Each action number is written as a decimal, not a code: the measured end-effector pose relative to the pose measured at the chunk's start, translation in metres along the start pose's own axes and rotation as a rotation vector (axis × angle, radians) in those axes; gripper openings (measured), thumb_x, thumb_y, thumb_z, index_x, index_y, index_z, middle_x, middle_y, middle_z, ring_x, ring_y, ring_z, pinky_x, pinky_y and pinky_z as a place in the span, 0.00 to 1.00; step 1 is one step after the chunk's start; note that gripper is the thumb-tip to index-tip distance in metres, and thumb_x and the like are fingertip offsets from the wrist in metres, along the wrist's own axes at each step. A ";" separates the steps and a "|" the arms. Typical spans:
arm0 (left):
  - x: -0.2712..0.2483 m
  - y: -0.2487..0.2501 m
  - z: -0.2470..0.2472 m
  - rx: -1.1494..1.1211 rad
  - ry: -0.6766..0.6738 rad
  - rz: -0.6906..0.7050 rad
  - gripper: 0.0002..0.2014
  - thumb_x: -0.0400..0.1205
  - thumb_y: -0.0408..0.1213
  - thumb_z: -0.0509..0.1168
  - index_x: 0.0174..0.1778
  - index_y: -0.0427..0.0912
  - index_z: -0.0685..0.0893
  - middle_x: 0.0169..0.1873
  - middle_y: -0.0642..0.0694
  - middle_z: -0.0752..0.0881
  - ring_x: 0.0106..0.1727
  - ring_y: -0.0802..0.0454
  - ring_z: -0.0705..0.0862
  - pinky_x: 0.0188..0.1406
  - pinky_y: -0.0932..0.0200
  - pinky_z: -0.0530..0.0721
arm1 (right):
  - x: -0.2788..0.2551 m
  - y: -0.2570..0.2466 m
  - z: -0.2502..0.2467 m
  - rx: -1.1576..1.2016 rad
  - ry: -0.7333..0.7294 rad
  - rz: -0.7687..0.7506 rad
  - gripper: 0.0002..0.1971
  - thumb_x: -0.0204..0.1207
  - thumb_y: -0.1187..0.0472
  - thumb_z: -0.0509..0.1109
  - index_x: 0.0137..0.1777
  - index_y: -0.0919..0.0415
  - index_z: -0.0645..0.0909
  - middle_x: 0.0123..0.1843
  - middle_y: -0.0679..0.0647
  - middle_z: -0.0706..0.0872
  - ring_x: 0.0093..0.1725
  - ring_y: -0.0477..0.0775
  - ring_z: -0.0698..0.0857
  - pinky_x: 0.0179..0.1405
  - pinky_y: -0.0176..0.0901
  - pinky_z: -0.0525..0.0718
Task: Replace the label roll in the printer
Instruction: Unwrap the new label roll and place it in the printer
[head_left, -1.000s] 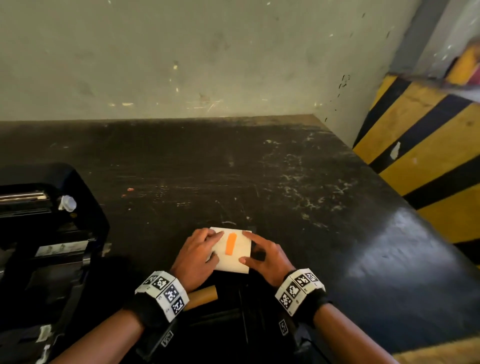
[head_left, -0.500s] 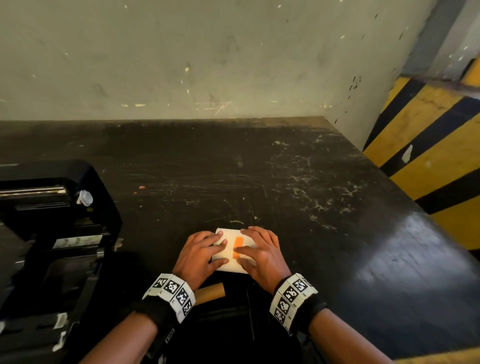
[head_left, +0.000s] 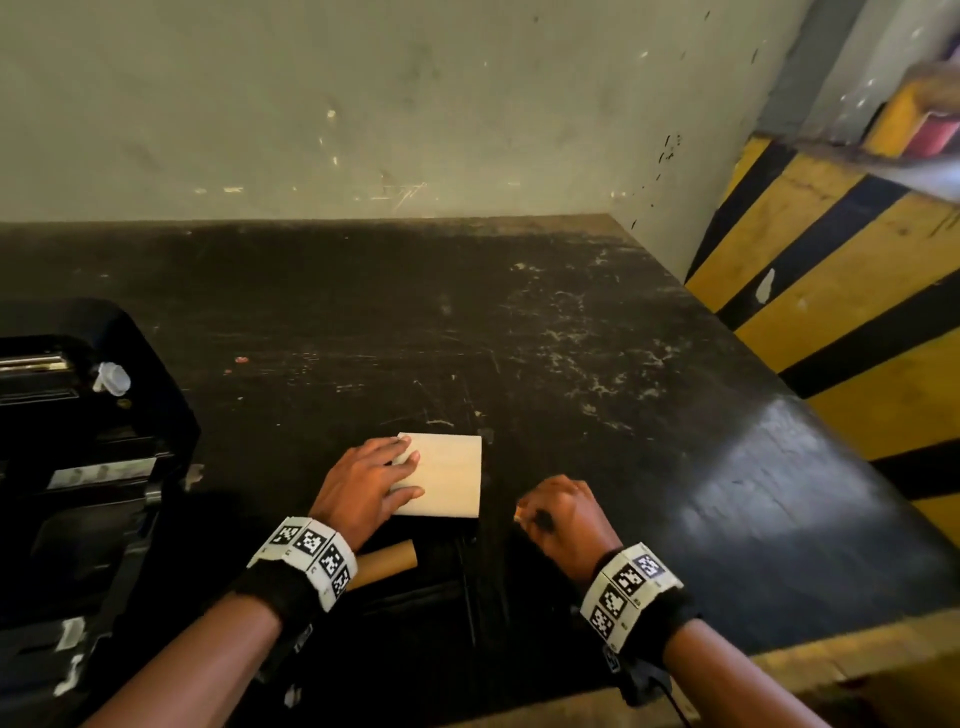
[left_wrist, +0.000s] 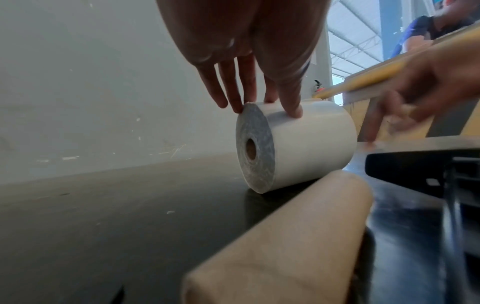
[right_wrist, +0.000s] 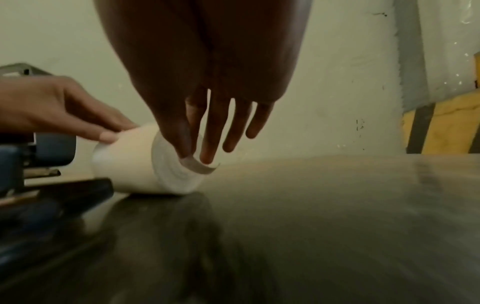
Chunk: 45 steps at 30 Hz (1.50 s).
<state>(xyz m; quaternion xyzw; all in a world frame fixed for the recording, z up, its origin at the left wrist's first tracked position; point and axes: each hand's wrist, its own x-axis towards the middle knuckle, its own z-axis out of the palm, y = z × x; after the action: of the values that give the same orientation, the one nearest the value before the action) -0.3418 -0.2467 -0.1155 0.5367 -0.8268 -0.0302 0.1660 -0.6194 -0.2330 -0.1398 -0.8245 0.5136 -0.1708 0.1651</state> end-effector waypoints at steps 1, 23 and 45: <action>0.002 0.000 0.001 -0.037 -0.001 -0.017 0.20 0.74 0.42 0.71 0.61 0.40 0.83 0.67 0.41 0.81 0.70 0.44 0.75 0.66 0.45 0.74 | -0.009 0.004 0.004 -0.022 -0.064 0.021 0.04 0.76 0.58 0.69 0.43 0.52 0.86 0.52 0.46 0.89 0.60 0.48 0.80 0.68 0.44 0.69; 0.020 -0.009 -0.007 -0.166 -0.211 -0.029 0.30 0.74 0.40 0.72 0.70 0.37 0.72 0.77 0.42 0.67 0.79 0.49 0.63 0.77 0.57 0.59 | -0.008 -0.066 0.050 0.377 -0.382 0.440 0.11 0.69 0.52 0.78 0.39 0.55 0.79 0.41 0.57 0.86 0.37 0.54 0.85 0.41 0.48 0.86; 0.022 -0.021 -0.009 -0.068 -0.231 0.119 0.30 0.69 0.37 0.76 0.67 0.37 0.75 0.74 0.40 0.71 0.75 0.45 0.69 0.74 0.51 0.65 | -0.045 -0.001 -0.029 0.536 0.273 0.802 0.12 0.69 0.57 0.79 0.34 0.61 0.78 0.29 0.56 0.86 0.27 0.54 0.89 0.31 0.51 0.91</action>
<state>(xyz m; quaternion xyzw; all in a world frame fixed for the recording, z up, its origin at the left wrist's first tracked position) -0.3286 -0.2740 -0.1067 0.4738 -0.8692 -0.1098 0.0895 -0.6504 -0.1952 -0.1190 -0.4609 0.7450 -0.3262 0.3552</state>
